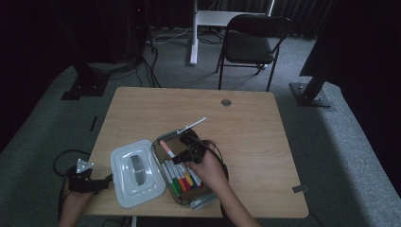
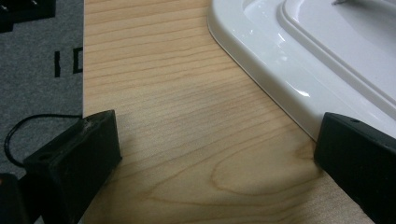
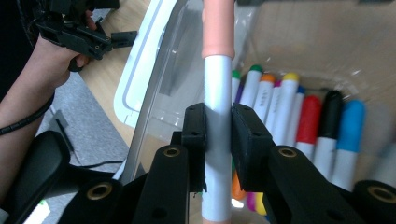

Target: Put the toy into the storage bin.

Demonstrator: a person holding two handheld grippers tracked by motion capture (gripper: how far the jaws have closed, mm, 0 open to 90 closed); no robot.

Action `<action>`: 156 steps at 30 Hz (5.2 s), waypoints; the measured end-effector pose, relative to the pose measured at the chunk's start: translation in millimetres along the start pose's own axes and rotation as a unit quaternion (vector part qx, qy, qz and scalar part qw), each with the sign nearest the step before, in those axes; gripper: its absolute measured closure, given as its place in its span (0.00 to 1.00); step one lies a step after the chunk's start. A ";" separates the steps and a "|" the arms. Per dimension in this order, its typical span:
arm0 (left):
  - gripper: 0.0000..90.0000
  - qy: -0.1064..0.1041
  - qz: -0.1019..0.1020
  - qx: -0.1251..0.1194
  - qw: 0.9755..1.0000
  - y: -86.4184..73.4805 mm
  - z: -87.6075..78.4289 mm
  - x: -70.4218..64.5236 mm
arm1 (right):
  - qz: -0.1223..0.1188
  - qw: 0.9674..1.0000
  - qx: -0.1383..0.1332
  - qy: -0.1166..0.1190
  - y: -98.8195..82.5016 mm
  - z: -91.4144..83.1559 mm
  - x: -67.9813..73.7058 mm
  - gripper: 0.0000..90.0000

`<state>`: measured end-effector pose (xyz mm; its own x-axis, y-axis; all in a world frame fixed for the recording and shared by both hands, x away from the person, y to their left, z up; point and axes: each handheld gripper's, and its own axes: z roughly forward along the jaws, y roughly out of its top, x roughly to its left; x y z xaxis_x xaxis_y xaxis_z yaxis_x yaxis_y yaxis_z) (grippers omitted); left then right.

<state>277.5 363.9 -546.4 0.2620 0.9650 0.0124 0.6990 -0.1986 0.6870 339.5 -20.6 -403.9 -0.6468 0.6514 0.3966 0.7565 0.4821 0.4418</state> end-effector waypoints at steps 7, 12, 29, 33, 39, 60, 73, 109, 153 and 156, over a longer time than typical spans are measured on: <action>0.01 0.000 0.000 0.000 1.000 0.0 0.0 0.0 | 0.002 0.999 0.034 0.013 -5.0 21.9 4.7 0.85; 0.01 0.000 0.000 0.000 1.000 0.0 0.0 0.0 | -0.002 0.998 0.057 -0.001 -5.7 32.8 6.9 0.85; 0.01 0.000 -0.001 0.001 1.000 0.0 -0.1 -0.1 | -0.009 0.991 0.132 -0.007 -6.4 68.6 5.3 0.84; 0.01 0.000 0.000 0.000 1.000 0.0 0.0 0.0 | -0.007 0.990 0.143 -0.005 -7.4 72.8 2.4 0.83; 0.01 -0.001 0.000 0.000 1.000 0.0 0.0 0.0 | -0.006 0.989 0.147 -0.014 -8.3 77.5 0.2 0.79; 0.01 0.000 0.000 0.000 1.000 0.0 0.0 0.0 | -0.023 1.000 0.020 0.000 -15.9 -16.9 -16.7 0.58; 0.01 0.000 0.000 0.000 1.000 0.0 0.0 0.0 | -0.008 0.997 -0.046 -0.054 -25.8 -70.7 -56.1 0.53; 0.01 -0.001 0.000 0.001 1.000 0.0 0.0 0.0 | 0.057 0.995 -0.009 -0.085 -48.2 20.4 -142.6 0.50; 0.01 -0.001 0.000 0.001 1.000 0.0 -0.1 0.0 | 0.108 0.970 0.013 -0.217 -72.7 6.2 -174.8 0.85; 0.01 -0.001 0.000 0.001 1.000 0.0 -0.1 0.0 | 0.116 0.970 0.015 -0.214 -72.5 5.4 -175.3 0.85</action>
<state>277.4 364.0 -546.3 0.2623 0.9649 0.0111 0.7001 -0.1982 0.6860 398.6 -166.6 -509.8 -0.3636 0.9250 0.1100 0.8839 0.3052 0.3544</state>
